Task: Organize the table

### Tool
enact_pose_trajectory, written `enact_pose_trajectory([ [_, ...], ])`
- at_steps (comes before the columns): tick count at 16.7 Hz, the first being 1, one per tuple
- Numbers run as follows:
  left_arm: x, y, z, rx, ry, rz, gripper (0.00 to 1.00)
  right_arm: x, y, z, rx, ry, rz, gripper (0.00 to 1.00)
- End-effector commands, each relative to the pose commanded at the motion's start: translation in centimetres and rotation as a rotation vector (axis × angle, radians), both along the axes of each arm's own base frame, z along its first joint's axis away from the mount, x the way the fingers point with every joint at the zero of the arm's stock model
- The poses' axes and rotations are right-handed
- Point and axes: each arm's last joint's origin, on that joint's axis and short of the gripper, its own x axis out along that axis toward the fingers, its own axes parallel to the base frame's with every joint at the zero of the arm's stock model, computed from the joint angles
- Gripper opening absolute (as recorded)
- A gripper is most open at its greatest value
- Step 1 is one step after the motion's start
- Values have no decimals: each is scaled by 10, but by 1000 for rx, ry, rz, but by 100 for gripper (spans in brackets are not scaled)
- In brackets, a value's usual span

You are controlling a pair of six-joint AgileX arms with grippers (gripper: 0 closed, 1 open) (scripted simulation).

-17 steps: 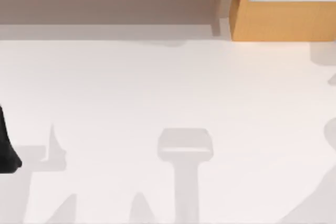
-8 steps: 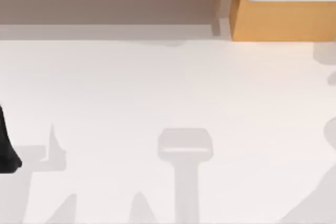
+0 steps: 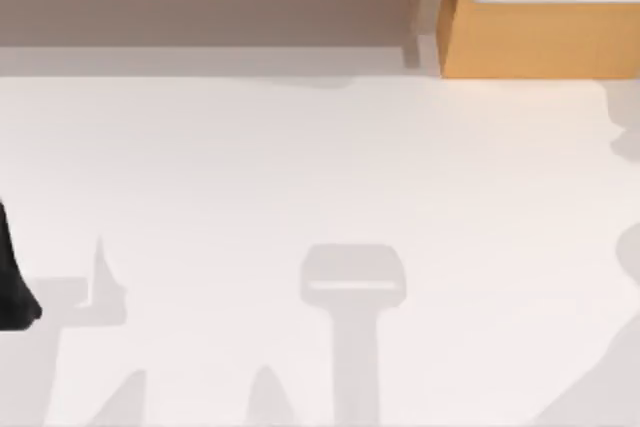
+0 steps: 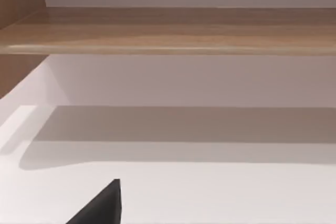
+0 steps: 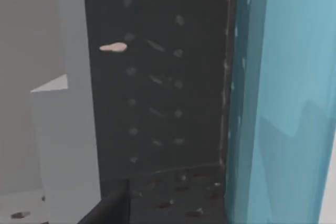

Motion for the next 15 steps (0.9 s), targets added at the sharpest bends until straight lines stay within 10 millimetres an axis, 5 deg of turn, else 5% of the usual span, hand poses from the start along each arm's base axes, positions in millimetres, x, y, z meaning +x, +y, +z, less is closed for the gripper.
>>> enact_pose_trajectory([
  [5, 0, 0, 0, 0, 0, 0, 100, -4, 1, 2, -1, -2, 5, 100],
  [15, 0, 0, 0, 0, 0, 0, 100, -50, 0, 0, 0, 0, -2, 100],
])
